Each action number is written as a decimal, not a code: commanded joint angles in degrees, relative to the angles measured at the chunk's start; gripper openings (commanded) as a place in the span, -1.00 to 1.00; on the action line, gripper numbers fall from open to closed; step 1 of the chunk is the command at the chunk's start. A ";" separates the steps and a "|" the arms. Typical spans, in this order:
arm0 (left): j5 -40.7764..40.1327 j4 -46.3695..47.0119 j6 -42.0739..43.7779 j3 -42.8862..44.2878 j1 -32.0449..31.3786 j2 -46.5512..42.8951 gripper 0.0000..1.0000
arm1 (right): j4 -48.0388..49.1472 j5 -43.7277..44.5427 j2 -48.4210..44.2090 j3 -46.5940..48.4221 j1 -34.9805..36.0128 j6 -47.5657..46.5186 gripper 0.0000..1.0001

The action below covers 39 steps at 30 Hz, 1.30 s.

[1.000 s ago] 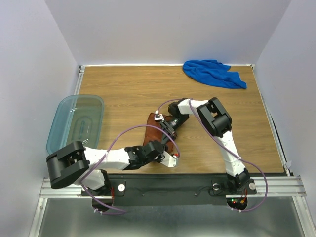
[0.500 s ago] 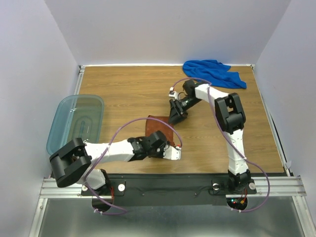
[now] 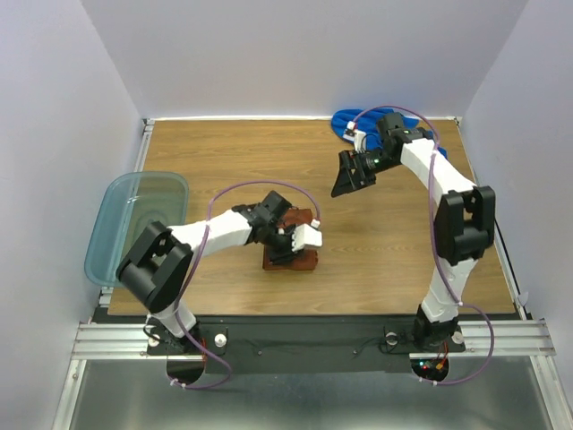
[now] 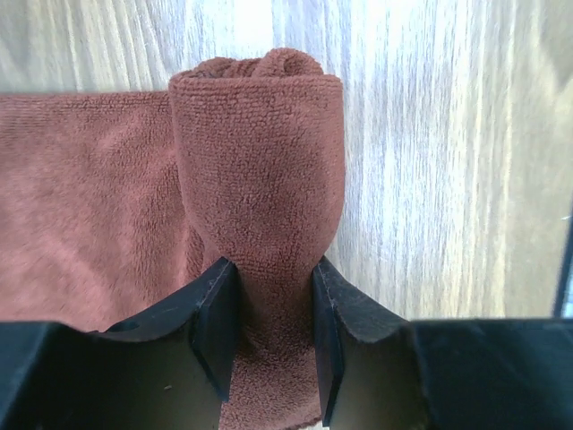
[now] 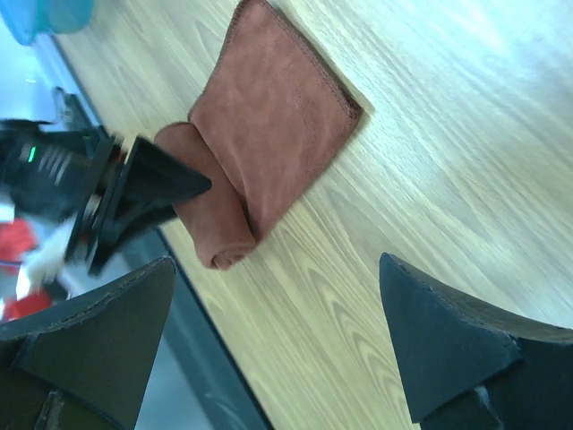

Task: Roll the towels
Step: Roll the towel

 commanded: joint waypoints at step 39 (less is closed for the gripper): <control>17.58 -45.89 14.12 36.32 18.85 43.82 -0.30 | 38.47 51.26 -17.46 -33.73 45.45 -25.06 0.74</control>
